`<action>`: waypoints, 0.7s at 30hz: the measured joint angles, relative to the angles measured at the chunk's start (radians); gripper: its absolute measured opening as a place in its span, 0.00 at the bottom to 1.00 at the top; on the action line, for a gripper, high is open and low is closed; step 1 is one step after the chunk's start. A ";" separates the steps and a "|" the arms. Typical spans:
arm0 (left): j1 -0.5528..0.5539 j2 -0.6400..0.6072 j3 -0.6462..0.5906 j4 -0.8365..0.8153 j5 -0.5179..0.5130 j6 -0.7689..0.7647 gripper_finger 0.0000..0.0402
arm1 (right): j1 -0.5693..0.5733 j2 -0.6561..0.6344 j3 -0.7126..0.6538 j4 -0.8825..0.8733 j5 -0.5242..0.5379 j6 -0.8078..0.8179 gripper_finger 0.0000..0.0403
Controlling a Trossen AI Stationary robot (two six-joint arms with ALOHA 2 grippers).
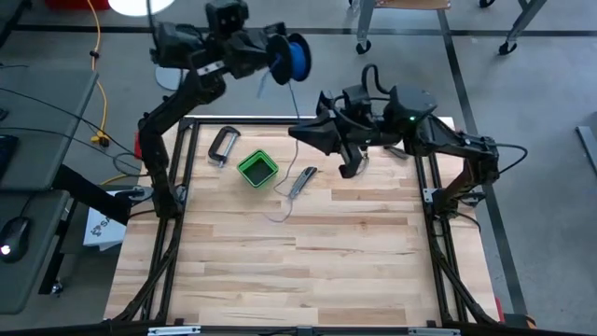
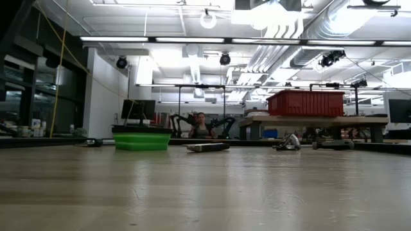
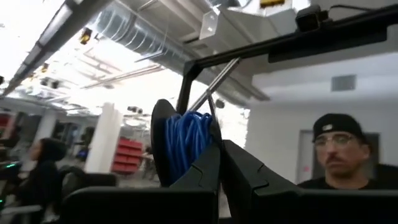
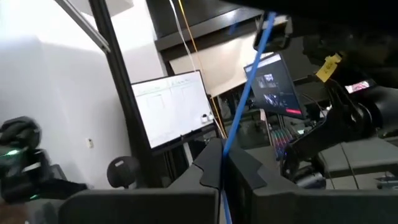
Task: Coil cords
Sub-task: Coil the blue wire onto the spool
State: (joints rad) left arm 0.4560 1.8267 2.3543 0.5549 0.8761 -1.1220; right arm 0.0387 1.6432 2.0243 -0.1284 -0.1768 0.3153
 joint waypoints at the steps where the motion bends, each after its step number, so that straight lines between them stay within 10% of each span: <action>1: 0.013 -0.013 0.000 -0.025 0.011 0.014 0.00 | 0.000 -0.003 0.000 -0.002 0.001 0.000 0.00; 10: 0.036 -0.105 0.001 -0.226 -0.019 0.193 0.00 | -0.022 -0.005 -0.002 -0.054 0.045 0.042 0.03; 21: 0.012 -0.119 0.001 -0.241 -0.042 0.229 0.00 | -0.067 0.023 -0.003 -0.126 0.155 -0.165 0.49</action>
State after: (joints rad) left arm 0.4676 1.7081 2.3554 0.3142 0.8342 -0.8925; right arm -0.0281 1.6659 2.0208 -0.2543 -0.0219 0.1503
